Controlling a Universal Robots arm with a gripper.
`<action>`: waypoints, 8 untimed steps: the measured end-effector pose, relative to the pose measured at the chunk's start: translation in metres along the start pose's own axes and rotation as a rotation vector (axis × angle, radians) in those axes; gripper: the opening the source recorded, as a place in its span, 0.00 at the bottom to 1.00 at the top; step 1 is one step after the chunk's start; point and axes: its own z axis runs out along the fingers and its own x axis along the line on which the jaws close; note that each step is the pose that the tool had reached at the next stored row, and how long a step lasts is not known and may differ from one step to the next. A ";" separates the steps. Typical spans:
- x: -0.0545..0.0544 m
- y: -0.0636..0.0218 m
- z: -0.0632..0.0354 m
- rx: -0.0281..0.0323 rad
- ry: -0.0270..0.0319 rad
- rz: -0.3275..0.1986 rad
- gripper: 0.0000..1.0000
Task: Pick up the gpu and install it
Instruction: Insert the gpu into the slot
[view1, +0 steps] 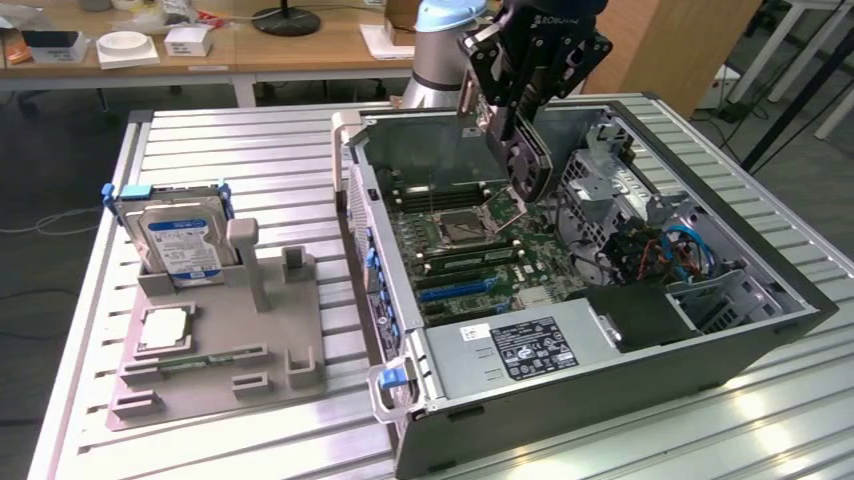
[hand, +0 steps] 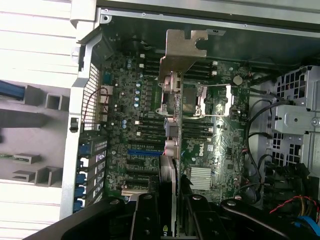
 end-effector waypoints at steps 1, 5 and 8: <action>0.000 0.0000 0.0000 0.0000 0.0000 -0.001 0.26; 0.000 0.0000 0.0000 -0.0003 0.0012 -0.014 0.26; 0.000 0.0000 0.0000 -0.0007 0.0032 -0.035 0.26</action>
